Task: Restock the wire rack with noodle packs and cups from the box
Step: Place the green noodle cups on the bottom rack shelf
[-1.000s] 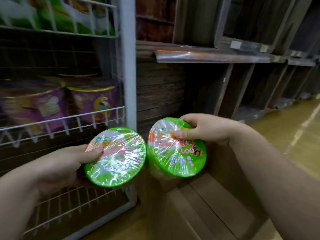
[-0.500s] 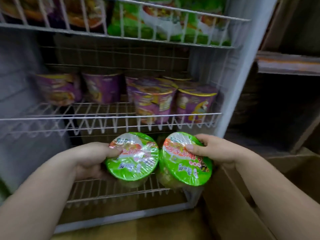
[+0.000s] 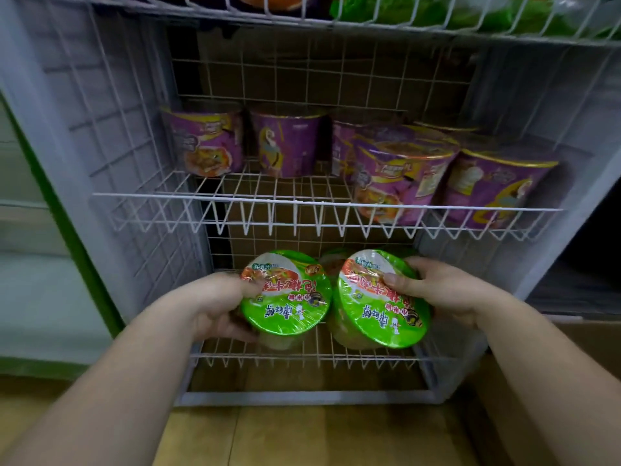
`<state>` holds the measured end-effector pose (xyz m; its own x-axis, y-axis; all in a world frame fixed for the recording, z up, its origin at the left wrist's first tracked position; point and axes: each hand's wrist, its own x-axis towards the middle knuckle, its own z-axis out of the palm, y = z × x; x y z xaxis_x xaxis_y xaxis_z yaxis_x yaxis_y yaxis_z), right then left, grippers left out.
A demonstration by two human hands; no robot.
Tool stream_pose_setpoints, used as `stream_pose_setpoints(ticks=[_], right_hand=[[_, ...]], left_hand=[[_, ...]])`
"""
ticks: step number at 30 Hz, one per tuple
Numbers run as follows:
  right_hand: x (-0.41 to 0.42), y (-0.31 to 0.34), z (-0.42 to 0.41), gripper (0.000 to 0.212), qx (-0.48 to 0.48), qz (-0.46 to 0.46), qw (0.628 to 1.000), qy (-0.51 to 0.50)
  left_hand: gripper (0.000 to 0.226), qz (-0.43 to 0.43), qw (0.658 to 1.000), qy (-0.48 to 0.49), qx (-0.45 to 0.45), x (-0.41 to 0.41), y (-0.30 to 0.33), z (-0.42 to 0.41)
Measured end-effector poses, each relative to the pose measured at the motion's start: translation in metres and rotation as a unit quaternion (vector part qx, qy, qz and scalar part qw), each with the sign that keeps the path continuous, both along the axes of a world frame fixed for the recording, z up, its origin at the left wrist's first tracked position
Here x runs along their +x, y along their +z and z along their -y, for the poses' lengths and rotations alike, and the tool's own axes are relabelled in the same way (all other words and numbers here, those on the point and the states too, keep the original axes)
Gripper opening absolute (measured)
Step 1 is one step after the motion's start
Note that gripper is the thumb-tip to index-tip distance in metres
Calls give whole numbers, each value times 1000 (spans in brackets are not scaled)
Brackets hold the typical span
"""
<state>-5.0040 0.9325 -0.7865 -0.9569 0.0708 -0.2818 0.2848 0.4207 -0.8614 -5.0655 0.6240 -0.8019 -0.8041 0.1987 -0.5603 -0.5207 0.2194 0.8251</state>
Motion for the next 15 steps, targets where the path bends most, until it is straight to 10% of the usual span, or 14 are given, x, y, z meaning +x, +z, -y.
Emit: stream_pose_setpoints(ticks=[15], right_hand=[[-35,-107,18,57,-114,48,976,-181]], left_hand=[[41,21,990,136,28,-1,-81,-21]])
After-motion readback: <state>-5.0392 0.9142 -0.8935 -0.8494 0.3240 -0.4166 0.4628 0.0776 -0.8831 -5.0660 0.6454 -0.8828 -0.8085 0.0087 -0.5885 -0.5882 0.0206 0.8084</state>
